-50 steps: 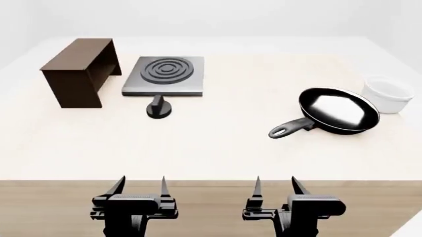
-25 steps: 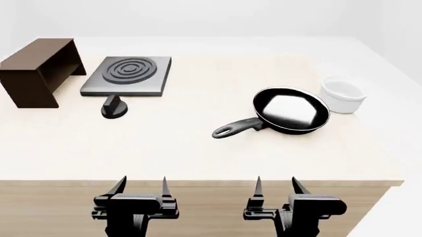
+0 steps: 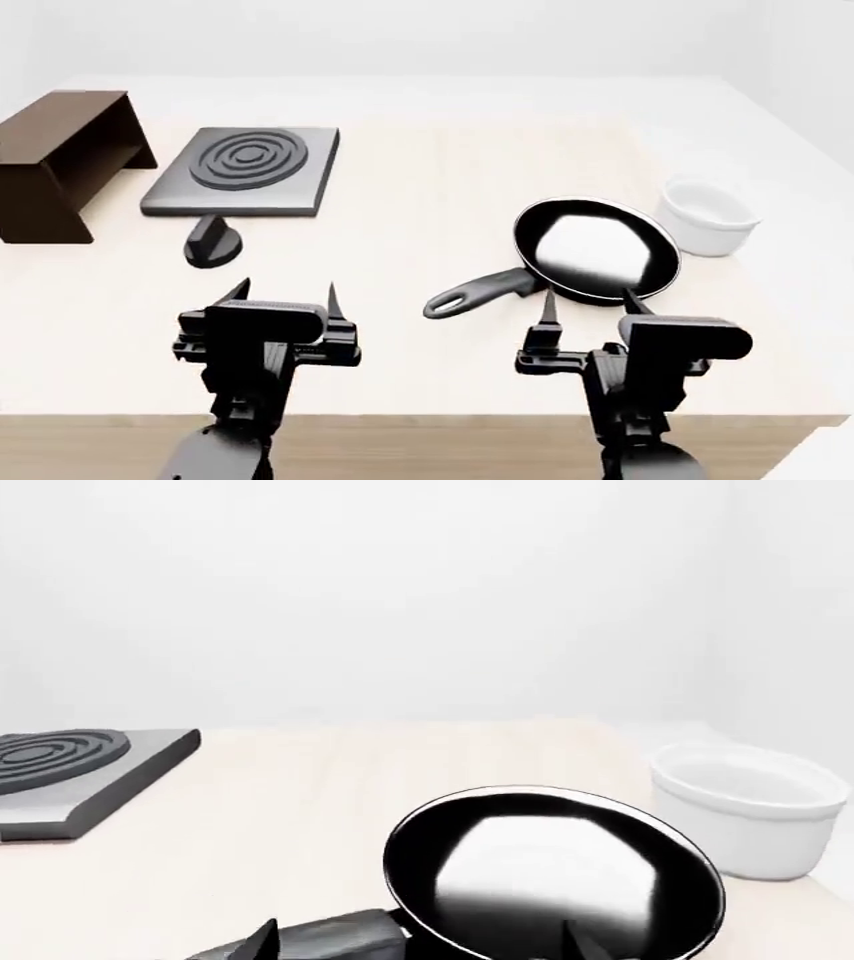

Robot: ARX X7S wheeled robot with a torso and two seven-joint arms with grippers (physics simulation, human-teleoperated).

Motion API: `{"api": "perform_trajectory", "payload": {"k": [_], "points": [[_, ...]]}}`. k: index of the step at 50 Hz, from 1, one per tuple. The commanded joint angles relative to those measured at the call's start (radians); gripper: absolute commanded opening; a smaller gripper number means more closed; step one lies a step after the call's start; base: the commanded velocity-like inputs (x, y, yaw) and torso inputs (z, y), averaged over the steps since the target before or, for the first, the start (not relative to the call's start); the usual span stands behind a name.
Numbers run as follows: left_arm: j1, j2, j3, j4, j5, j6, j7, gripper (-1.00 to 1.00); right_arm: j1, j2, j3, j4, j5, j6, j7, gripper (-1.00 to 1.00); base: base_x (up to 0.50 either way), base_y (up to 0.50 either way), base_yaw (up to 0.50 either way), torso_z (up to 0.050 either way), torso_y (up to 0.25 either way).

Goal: Put the frying pan on top of the cabinet.

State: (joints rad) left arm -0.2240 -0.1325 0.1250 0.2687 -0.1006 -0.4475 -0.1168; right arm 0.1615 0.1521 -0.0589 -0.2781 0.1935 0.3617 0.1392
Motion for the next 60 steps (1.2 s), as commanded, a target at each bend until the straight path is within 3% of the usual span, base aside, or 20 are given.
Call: {"api": "perform_trajectory", "payload": {"k": [1,36,40,41,42,43,57,58,60], "points": [[-0.044,-0.018,0.020,0.030,0.005,-0.062,-0.018,1.00,0.028,0.019,0.000,-0.056,0.015,0.062,0.020,1.00,0.50,0.00,0.00,0.000,0.000],[-0.042,-0.036,0.038,-0.022,0.001,-0.001,-0.049,1.00,0.029,0.031,-0.022,-0.022,0.024,0.013,0.037,1.00,0.50,0.00,0.00,0.000,0.000],[-0.040,-0.038,0.039,-0.020,-0.002,0.000,-0.051,1.00,0.046,0.019,0.021,0.011,0.012,0.007,0.094,1.00,0.00,0.00,0.00,0.000,0.000],[-0.046,-0.041,0.034,-0.021,-0.015,-0.012,-0.041,1.00,-0.019,0.078,0.171,-0.050,-0.125,0.052,0.244,1.00,0.00,0.00,0.00,0.000,0.000],[-0.046,-0.042,0.035,-0.021,-0.015,-0.012,-0.042,1.00,-0.020,0.078,0.321,-0.053,-0.124,0.054,0.374,1.00,0.00,0.00,0.00,0.000,0.000],[-0.046,-0.042,0.036,-0.021,-0.016,-0.012,-0.043,1.00,-0.021,0.078,0.339,-0.053,-0.123,0.053,0.374,1.00,0.00,0.00,0.00,0.000,0.000],[-0.057,-0.051,0.055,-0.016,-0.027,-0.047,-0.039,1.00,-0.022,0.079,0.335,-0.042,-0.117,0.044,0.379,1.00,0.00,0.00,0.00,0.000,0.000],[-0.073,-0.049,0.040,0.013,-0.119,-0.166,0.018,1.00,-0.019,0.079,0.333,-0.038,-0.118,0.044,0.379,1.00,0.00,0.00,0.00,0.000,0.000],[-0.082,-0.084,0.096,0.069,-0.139,-0.246,0.073,1.00,-0.016,0.079,0.330,-0.034,-0.118,0.043,0.380,1.00,0.00,0.00,0.00,0.000,0.000]]}}
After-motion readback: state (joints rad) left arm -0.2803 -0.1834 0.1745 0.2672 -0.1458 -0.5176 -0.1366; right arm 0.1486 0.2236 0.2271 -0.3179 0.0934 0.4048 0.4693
